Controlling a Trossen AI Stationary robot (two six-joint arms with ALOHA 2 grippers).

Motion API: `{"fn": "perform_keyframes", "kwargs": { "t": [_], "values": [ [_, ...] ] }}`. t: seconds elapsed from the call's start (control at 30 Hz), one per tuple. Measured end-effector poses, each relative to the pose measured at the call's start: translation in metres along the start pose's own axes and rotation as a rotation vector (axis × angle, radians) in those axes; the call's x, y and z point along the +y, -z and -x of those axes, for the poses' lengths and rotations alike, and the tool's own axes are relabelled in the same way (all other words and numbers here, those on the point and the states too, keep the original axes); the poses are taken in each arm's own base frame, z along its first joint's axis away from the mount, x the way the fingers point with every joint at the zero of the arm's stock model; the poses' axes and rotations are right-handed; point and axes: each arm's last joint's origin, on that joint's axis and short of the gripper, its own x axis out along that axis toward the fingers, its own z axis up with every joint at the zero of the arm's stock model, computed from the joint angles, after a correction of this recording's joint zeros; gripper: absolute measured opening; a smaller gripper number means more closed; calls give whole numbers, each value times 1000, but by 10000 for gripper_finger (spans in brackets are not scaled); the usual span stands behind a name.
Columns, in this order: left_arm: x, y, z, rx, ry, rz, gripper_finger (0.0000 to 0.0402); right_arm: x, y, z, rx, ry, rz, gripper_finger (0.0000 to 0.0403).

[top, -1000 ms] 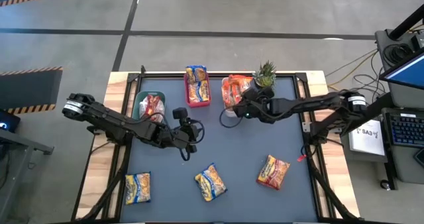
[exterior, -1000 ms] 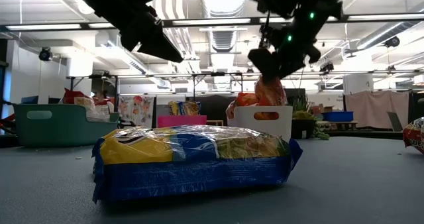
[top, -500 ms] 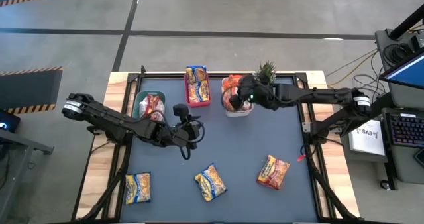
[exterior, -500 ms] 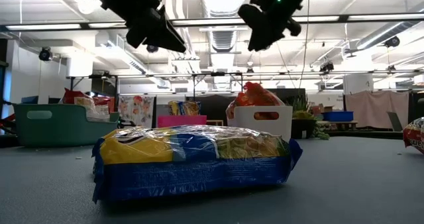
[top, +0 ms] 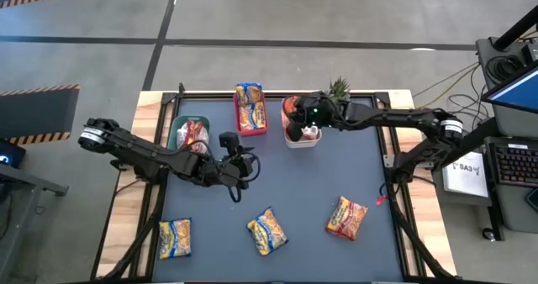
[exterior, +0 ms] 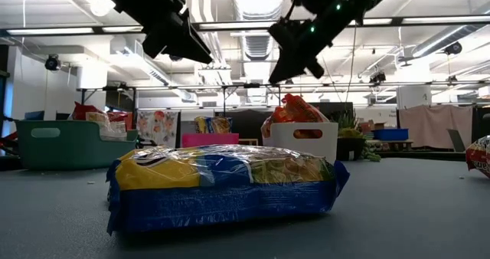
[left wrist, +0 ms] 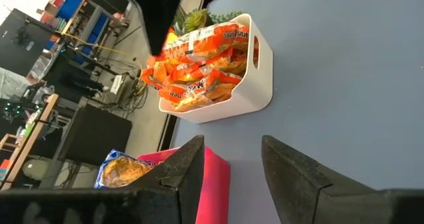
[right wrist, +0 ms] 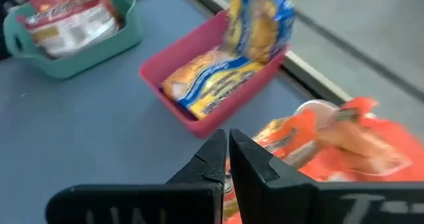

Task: Sort Maruchan noodles
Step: Put the orange noodle pack into the white bin

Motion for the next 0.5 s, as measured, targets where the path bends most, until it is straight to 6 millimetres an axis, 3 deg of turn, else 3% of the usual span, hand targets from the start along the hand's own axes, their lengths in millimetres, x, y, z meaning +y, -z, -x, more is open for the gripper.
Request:
{"fn": "perform_keyframes", "kwargs": {
  "t": [0.17, 0.5],
  "values": [
    [0, 1, 0, 4, 1, 9, 134, -6, 8, -13, 61, -2, -5, 9],
    [-1, 4, 0, 29, 7, 20, 134, -15, 19, -12, 164, 119, 36, 9]
  ]
}}
